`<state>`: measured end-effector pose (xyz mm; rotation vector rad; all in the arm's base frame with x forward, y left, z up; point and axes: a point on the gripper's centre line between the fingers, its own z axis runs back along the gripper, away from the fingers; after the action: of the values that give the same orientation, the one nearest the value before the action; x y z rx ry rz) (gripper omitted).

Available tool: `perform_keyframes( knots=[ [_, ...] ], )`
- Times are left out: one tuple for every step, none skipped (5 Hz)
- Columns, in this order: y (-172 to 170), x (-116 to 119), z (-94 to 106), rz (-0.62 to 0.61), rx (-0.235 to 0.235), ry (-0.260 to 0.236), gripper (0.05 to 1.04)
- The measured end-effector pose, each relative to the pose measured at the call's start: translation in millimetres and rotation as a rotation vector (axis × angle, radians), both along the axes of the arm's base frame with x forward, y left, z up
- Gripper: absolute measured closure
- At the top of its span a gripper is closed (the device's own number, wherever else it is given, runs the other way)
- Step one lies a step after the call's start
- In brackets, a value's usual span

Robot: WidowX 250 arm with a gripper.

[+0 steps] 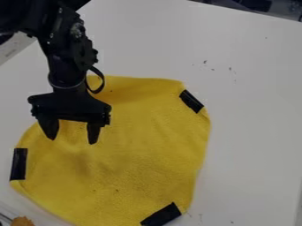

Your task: Unfold the cloth from top left to top left

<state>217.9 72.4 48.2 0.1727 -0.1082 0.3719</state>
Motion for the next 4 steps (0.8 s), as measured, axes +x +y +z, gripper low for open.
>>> perform_keyframes(
  knots=[
    [13,17,3.1,-0.063,0.021,-0.002,0.083],
    [28,45,7.8,-0.146,0.044,-0.004,0.083],
    [44,85,15.8,-0.256,0.065,-0.019,0.083],
    [49,105,16.1,-0.307,0.066,-0.024,0.083]
  ],
)
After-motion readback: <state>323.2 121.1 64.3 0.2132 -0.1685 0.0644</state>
